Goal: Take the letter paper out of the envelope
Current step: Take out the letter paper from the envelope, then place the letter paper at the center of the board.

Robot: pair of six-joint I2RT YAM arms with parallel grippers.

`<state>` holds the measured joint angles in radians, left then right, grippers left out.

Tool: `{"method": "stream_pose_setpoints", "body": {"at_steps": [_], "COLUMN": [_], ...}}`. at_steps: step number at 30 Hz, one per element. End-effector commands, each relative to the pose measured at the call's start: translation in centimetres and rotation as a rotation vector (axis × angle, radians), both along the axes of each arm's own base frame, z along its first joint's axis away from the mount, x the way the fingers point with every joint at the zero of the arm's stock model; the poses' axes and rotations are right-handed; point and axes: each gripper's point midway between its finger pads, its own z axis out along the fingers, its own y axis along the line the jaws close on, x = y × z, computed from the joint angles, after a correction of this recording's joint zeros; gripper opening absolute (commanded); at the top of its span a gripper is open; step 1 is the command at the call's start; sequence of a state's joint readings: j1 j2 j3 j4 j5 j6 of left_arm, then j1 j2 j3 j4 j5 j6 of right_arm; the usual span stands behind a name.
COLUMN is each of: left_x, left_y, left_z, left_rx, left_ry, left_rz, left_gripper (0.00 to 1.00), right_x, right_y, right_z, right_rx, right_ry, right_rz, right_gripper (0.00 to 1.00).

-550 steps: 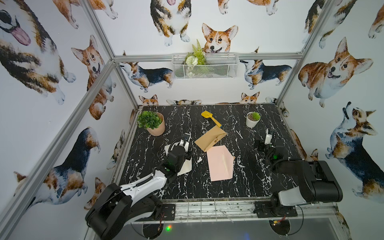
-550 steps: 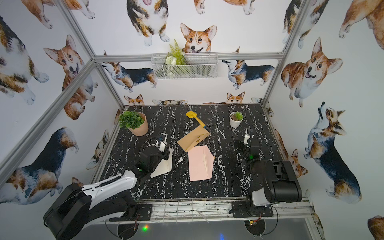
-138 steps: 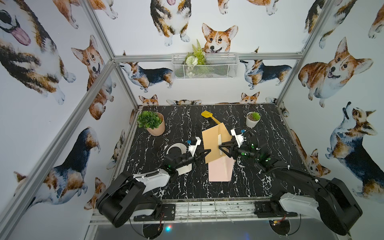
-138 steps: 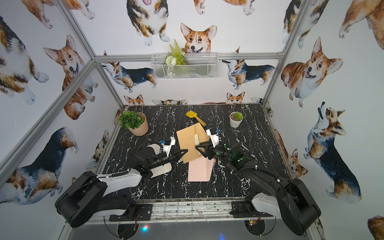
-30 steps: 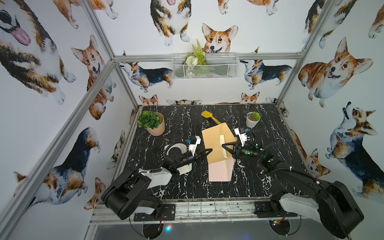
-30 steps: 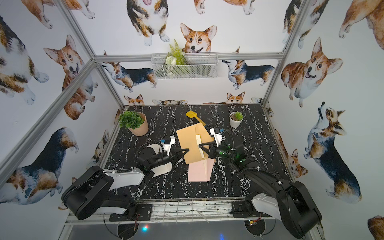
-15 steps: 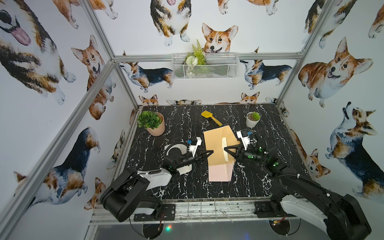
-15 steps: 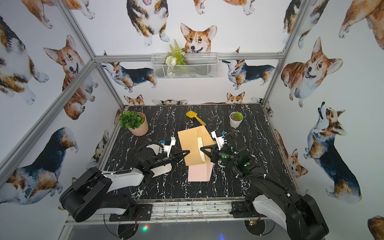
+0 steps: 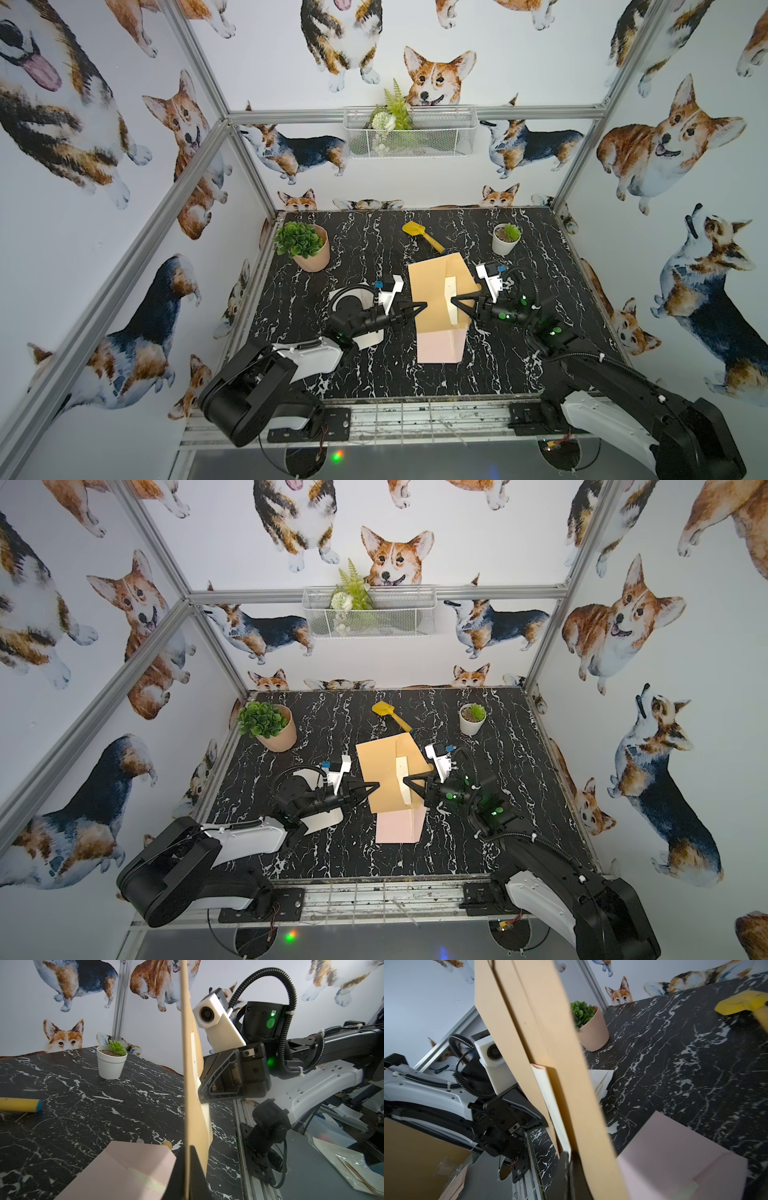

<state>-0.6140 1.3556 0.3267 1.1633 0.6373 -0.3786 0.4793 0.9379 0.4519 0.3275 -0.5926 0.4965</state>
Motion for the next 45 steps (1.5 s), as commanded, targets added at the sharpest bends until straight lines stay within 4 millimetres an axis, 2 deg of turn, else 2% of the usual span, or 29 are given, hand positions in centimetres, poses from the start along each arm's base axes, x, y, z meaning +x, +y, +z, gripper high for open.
{"method": "stream_pose_setpoints", "body": {"at_steps": [1, 5, 10, 16, 21, 24, 27, 33, 41, 45], "left_x": [0.8, 0.8, 0.9, 1.1, 1.8, 2.2, 2.7, 3.4, 3.5, 3.5], "left_y": [0.4, 0.4, 0.5, 0.7, 2.2, 2.8, 3.6, 5.6, 5.9, 5.8], "left_z": [0.5, 0.4, 0.5, 0.3, 0.3, 0.4, 0.0, -0.3, -0.3, -0.2], "left_rx": [-0.013, -0.010, -0.006, -0.003, -0.028, -0.016, 0.013, 0.037, 0.059, 0.053], "left_ry": [-0.021, -0.019, -0.021, -0.014, -0.014, -0.015, -0.007, -0.016, -0.025, -0.022], "left_rz": [0.056, 0.058, 0.063, 0.079, 0.178, 0.209, 0.267, 0.396, 0.418, 0.407], "left_gripper": [0.12, 0.10, 0.00, 0.00, 0.00, 0.00, 0.00, 0.00, 0.00, 0.00], "right_x": [1.3, 1.3, 1.3, 1.3, 1.5, 2.0, 2.7, 3.7, 4.7, 4.9], "right_y": [-1.1, -1.2, -1.6, -2.0, -2.6, -4.2, -6.6, -11.0, -14.2, -15.6], "right_z": [-0.6, -0.7, -0.6, -0.6, -1.0, -1.4, -1.9, -5.0, -7.8, -10.5], "right_rx": [-0.035, -0.037, -0.036, -0.040, -0.054, -0.043, -0.002, -0.030, 0.058, 0.056], "right_ry": [-0.002, 0.001, -0.003, -0.002, 0.009, 0.045, 0.109, 0.264, 0.387, 0.501], "right_rz": [-0.094, -0.097, -0.111, -0.122, -0.142, -0.194, -0.254, -0.423, -0.501, -0.542], "right_gripper": [0.00, 0.00, 0.00, 0.00, 0.00, 0.00, 0.00, 0.00, 0.00, 0.00]}}
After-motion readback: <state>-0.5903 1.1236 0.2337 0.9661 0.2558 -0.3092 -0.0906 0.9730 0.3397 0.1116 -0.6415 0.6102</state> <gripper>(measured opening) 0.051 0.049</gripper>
